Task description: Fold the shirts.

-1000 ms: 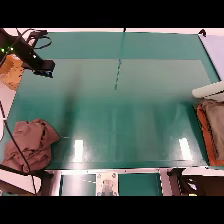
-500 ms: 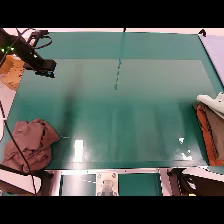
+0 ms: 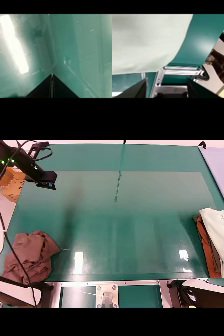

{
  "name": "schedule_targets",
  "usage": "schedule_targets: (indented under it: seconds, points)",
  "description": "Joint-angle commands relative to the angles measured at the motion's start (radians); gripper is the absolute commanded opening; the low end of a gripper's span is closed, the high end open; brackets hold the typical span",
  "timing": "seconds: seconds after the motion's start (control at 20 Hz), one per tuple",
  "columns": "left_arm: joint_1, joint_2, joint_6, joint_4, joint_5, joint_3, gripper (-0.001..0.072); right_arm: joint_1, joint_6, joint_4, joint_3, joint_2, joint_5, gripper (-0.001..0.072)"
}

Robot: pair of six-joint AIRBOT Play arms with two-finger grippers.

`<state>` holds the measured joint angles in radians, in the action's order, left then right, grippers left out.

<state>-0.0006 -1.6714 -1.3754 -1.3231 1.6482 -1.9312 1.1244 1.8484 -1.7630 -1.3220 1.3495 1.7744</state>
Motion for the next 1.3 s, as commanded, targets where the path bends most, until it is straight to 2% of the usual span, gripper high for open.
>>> schedule_targets:
  seconds: [0.0, 0.05, 0.1, 0.25, 0.4, 0.7, 0.9, 1.25]
  points:
    - [0.000, 0.006, 0.016, 0.024, -0.016, -0.001, 0.0019, -0.040, 0.021, 0.133, -0.055, 0.017, -0.032, 0.0299]
    - [0.000, 0.015, 0.015, 0.024, -0.018, -0.001, 0.0019, -0.071, -0.001, 0.214, -0.105, 0.017, -0.056, 0.0070]
    - [0.000, 0.028, 0.014, 0.027, -0.025, -0.001, 0.0019, -0.115, -0.021, 0.292, -0.154, 0.017, -0.082, 0.0021]
    - [-0.001, 0.091, -0.039, 0.032, -0.038, 0.000, 0.0018, -0.280, -0.055, 0.423, -0.219, -0.005, -0.177, 0.0018]
    - [-0.031, 0.177, -0.069, 0.035, -0.039, 0.077, 0.0018, -0.489, -0.126, 0.443, -0.130, -0.068, -0.241, 0.0017]
    - [-0.152, 0.476, -0.138, 0.046, -0.224, 0.696, 0.0019, -0.819, -0.170, 0.510, 0.385, -0.316, -0.449, 0.0017]
    - [-0.167, 0.631, -0.173, 0.093, -0.316, 0.996, 0.0019, -0.987, -0.171, 0.577, 0.541, -0.386, -0.549, 0.0018]
    - [-0.167, 0.647, -0.172, 0.090, -0.351, 1.056, 0.0020, -1.113, -0.188, 0.578, 0.545, -0.386, -0.570, 0.0018]
